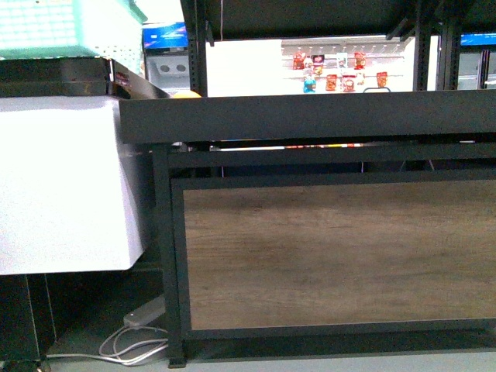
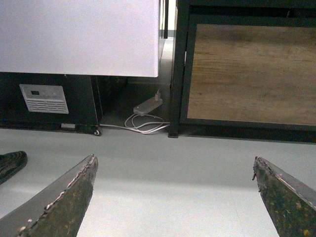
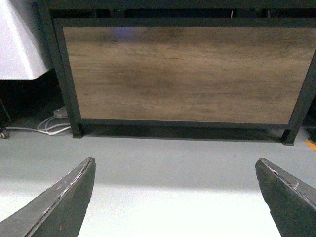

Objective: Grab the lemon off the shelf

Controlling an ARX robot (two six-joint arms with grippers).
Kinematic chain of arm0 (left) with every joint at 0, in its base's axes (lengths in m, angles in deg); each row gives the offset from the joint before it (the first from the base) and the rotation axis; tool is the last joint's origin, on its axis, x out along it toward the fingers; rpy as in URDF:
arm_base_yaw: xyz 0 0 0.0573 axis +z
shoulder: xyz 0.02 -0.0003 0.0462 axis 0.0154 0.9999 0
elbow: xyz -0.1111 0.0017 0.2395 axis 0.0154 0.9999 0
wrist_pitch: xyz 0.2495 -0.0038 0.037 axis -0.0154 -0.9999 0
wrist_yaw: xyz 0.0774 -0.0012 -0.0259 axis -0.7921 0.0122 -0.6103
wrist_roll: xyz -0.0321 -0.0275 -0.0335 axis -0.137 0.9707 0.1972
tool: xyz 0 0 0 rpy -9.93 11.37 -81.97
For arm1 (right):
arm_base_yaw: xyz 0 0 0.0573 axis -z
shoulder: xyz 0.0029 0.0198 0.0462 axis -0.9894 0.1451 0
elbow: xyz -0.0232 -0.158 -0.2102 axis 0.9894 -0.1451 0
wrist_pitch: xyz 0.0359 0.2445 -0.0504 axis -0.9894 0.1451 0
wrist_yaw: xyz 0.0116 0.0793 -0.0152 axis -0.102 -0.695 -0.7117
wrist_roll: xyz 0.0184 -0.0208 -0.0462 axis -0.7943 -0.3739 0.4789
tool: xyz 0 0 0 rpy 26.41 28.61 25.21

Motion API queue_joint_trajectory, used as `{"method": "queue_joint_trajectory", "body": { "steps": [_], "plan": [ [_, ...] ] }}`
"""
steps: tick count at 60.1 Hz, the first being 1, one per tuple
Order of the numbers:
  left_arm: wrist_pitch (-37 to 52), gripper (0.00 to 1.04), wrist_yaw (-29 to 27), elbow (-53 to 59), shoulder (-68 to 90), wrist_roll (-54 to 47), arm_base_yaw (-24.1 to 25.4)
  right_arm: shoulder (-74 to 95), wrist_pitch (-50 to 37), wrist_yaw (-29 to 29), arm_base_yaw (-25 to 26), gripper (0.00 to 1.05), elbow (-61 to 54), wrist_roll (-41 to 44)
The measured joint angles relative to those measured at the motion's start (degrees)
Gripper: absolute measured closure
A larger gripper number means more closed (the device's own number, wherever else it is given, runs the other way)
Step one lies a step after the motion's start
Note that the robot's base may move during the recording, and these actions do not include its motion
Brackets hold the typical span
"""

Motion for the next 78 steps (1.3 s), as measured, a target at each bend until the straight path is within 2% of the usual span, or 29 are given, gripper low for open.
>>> {"method": "queue_joint_trajectory", "body": {
  "steps": [78],
  "plan": [
    [0.00, 0.08, 0.00, 0.00, -0.02, 0.00, 0.00, 0.00, 0.00, 0.00, 0.00, 0.07, 0.00, 0.00]
  ]
}}
